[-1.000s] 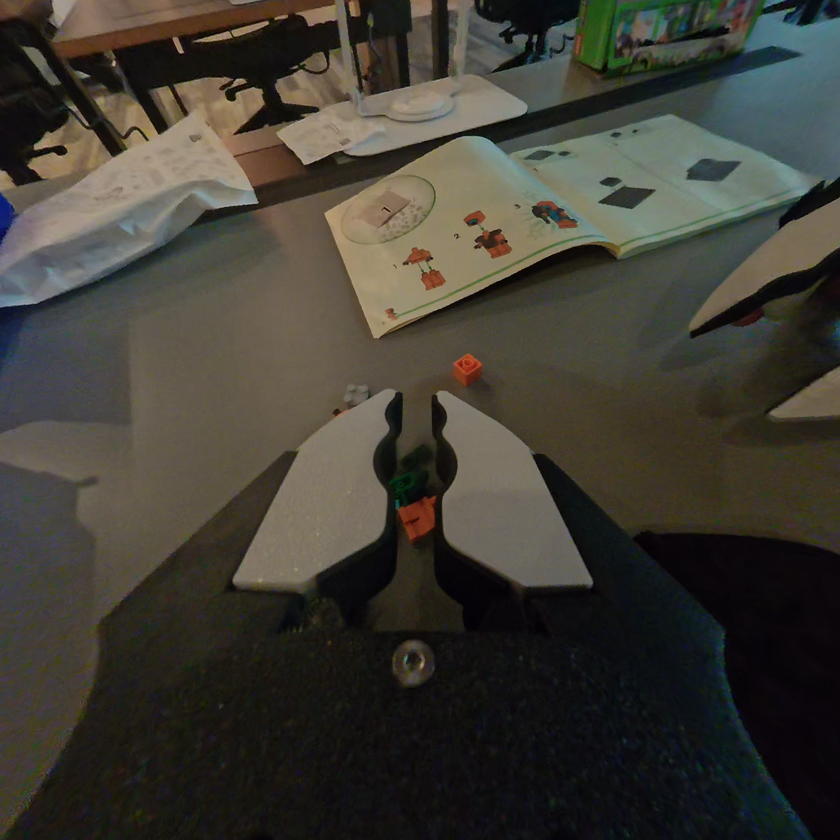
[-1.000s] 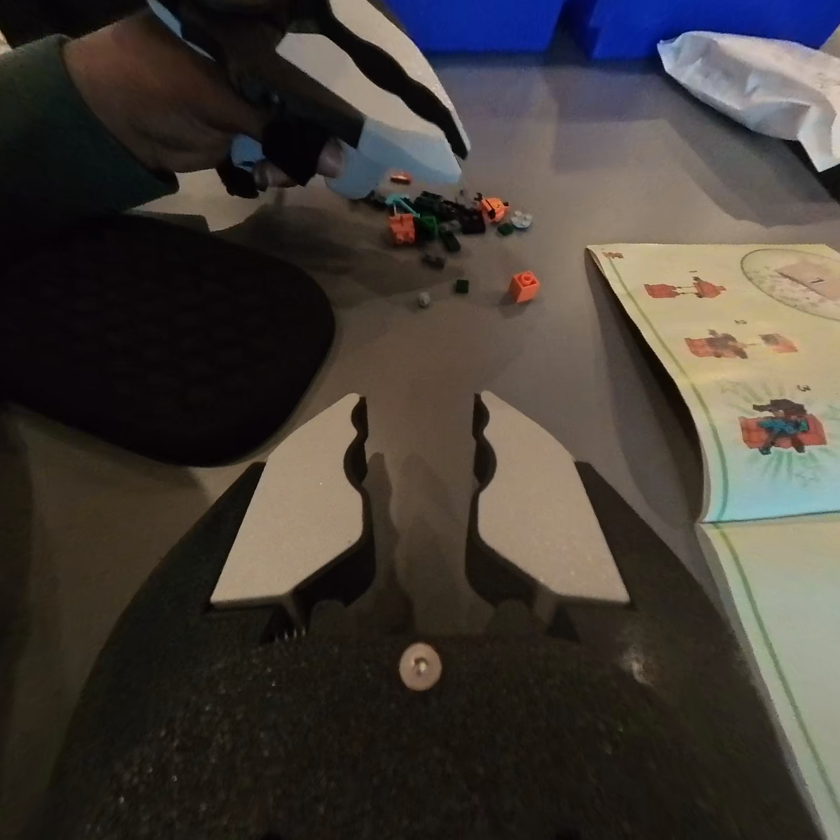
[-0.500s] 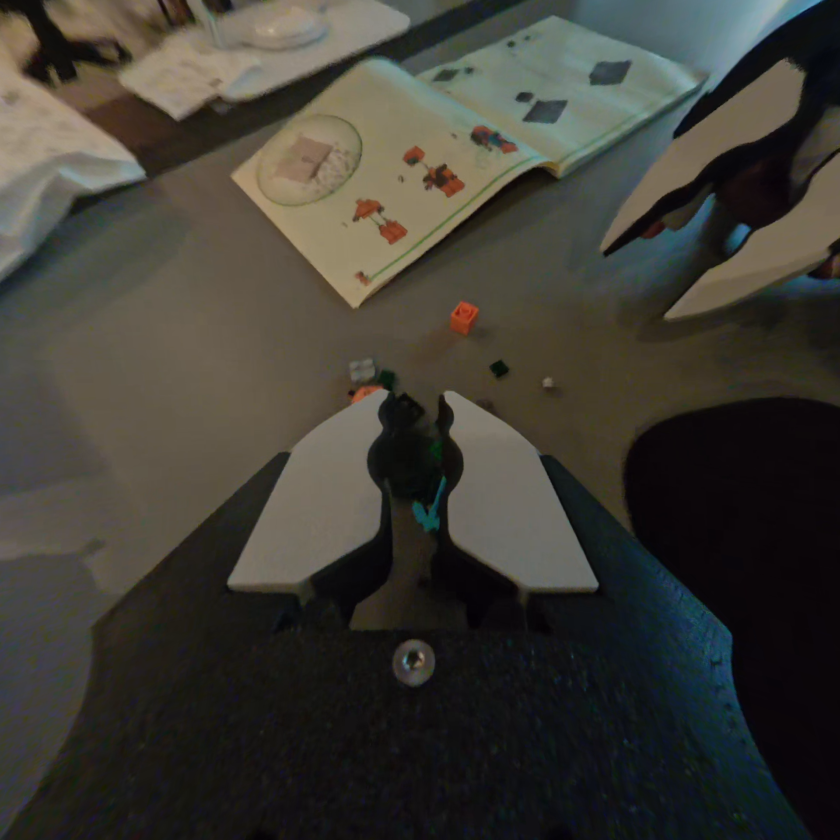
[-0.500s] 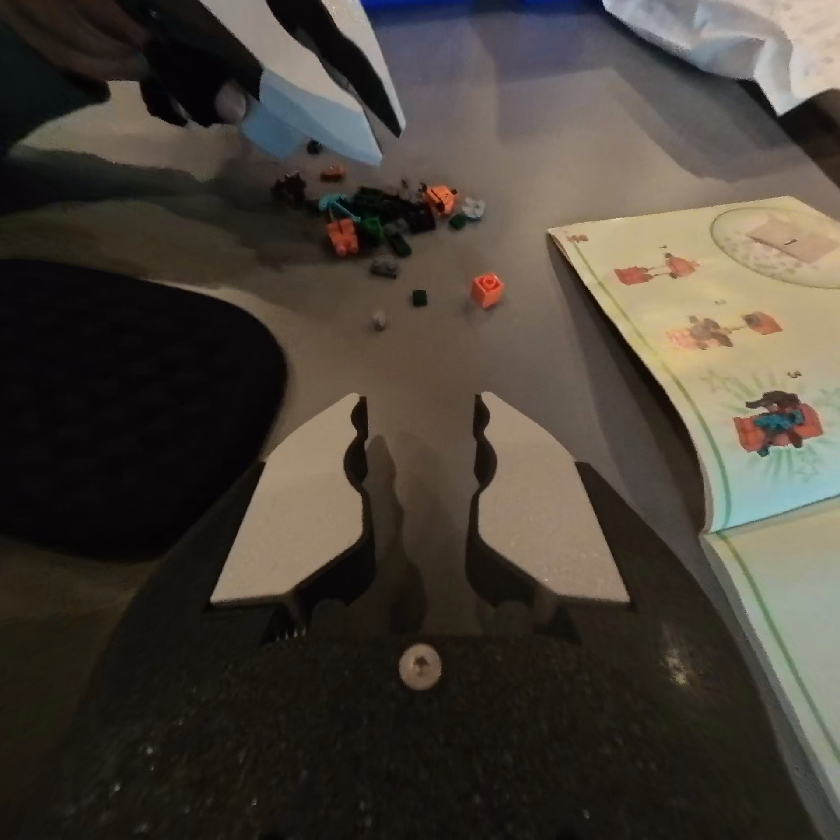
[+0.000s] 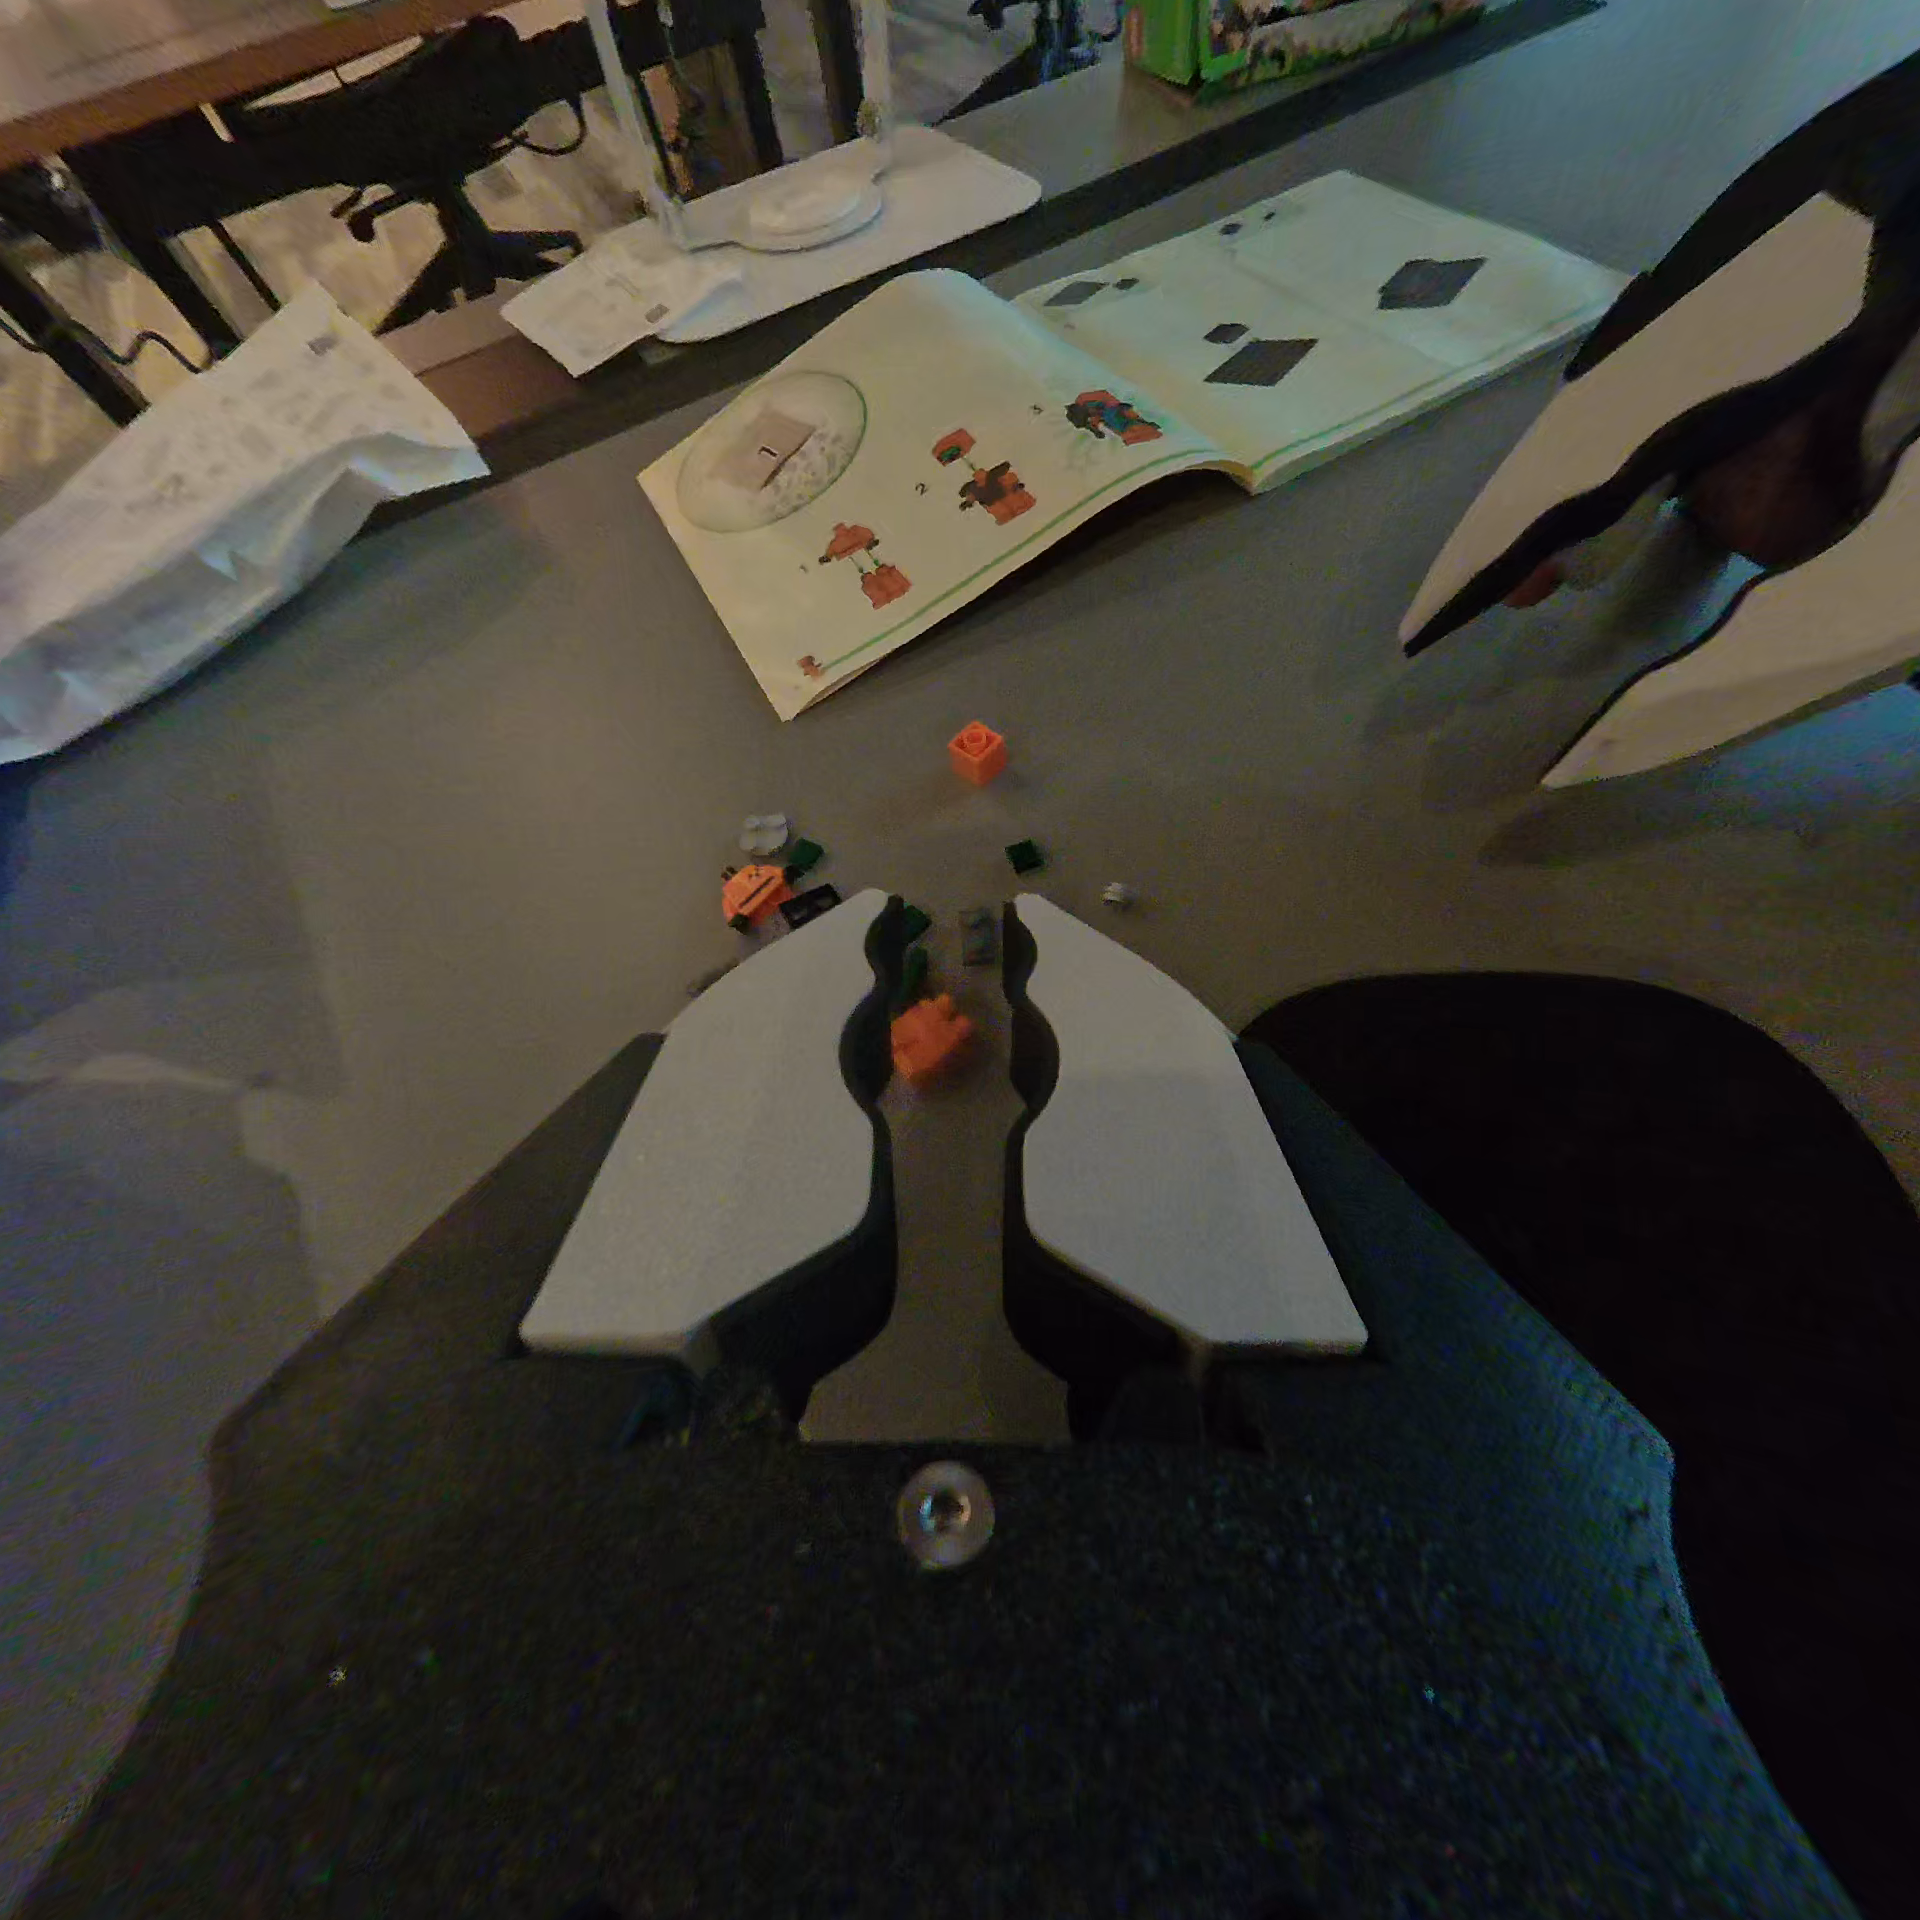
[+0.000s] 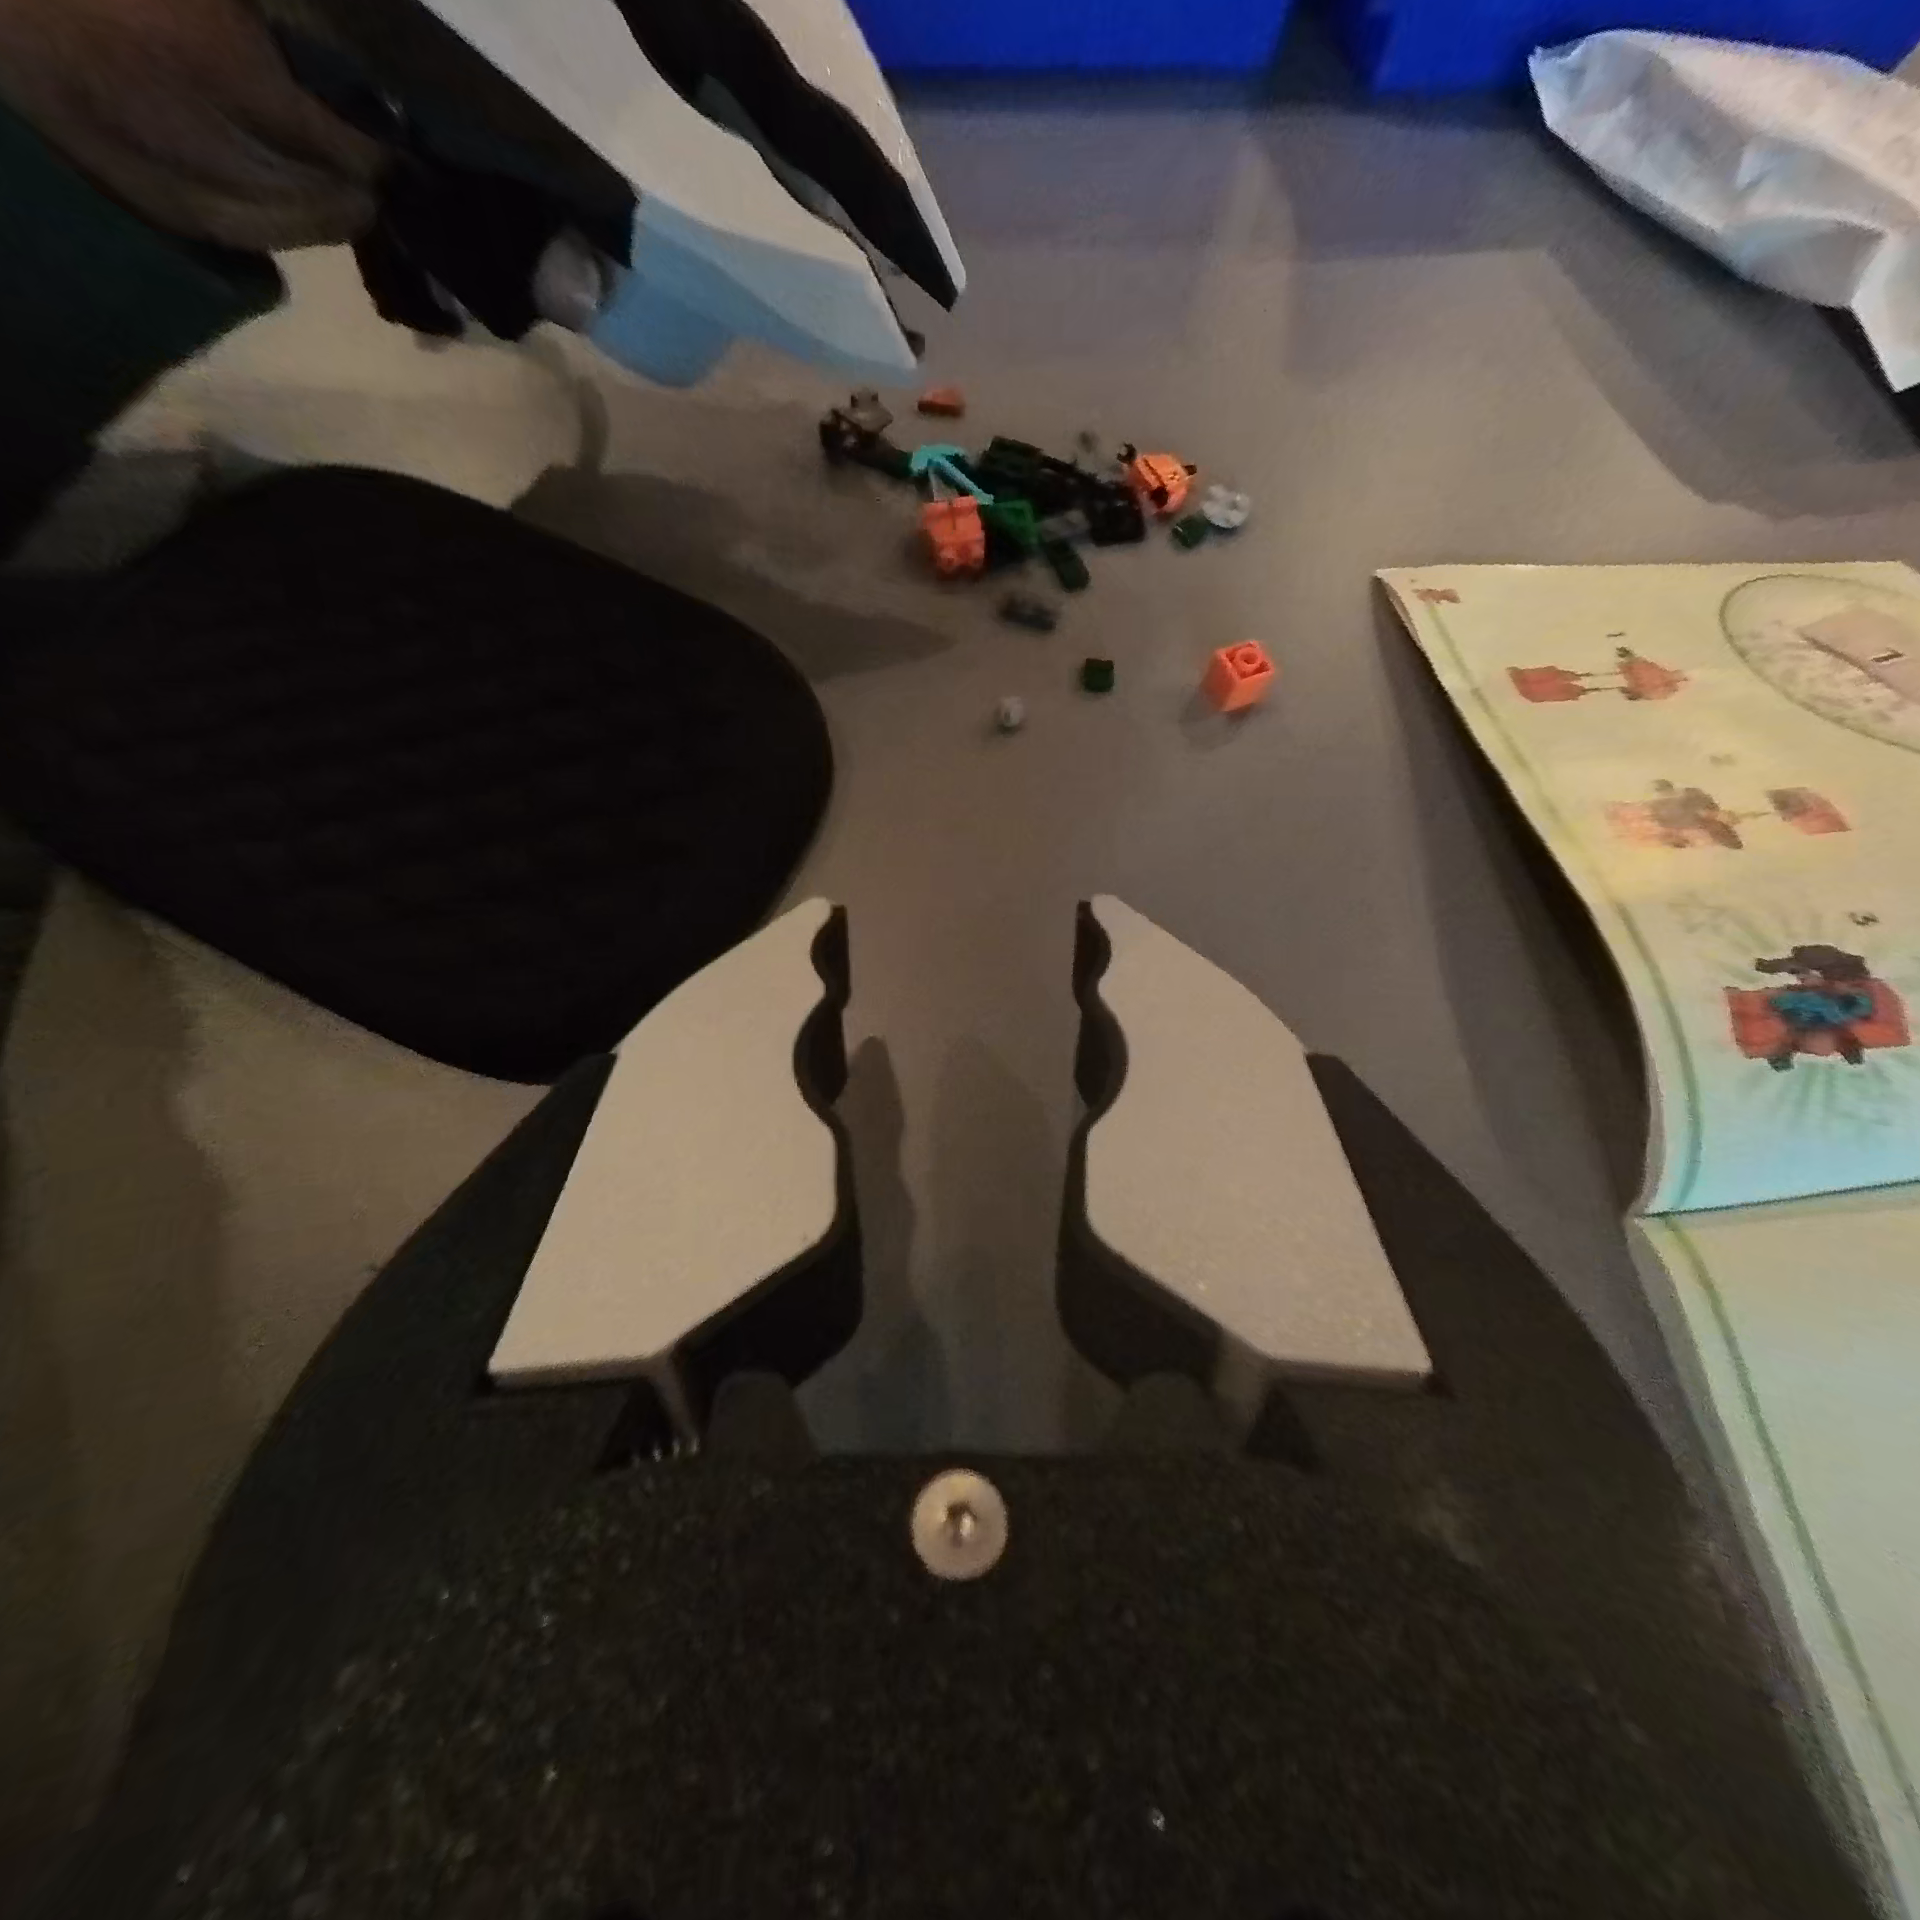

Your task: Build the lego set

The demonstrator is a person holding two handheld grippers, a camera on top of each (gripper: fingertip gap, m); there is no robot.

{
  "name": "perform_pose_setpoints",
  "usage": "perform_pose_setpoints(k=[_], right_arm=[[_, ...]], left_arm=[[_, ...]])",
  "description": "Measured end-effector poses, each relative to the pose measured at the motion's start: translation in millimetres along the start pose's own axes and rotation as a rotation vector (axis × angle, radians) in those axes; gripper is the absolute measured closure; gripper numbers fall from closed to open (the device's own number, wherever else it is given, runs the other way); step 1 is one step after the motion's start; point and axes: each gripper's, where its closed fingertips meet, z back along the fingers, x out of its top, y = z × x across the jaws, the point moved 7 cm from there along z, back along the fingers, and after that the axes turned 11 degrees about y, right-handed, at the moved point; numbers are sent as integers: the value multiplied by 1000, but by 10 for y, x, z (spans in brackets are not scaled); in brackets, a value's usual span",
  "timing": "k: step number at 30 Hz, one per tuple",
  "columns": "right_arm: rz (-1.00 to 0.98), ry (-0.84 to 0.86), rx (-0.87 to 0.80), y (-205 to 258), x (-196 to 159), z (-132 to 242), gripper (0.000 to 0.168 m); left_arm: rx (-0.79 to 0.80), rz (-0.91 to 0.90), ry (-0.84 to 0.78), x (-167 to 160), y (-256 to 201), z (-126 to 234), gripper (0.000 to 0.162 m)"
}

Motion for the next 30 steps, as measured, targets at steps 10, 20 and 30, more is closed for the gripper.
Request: perform_pose_setpoints(k=[10, 20, 30], right_arm=[[77, 20, -27, 1, 95, -229, 151], [103, 76, 3, -332, 335, -609, 141], [230, 129, 58, -496, 898, -1045, 134]], left_arm=[[27, -4, 74, -172, 206, 74, 144], [-23, -17, 150, -386, 321, 40, 138], [-14, 8, 159, -483, 517, 119, 137]])
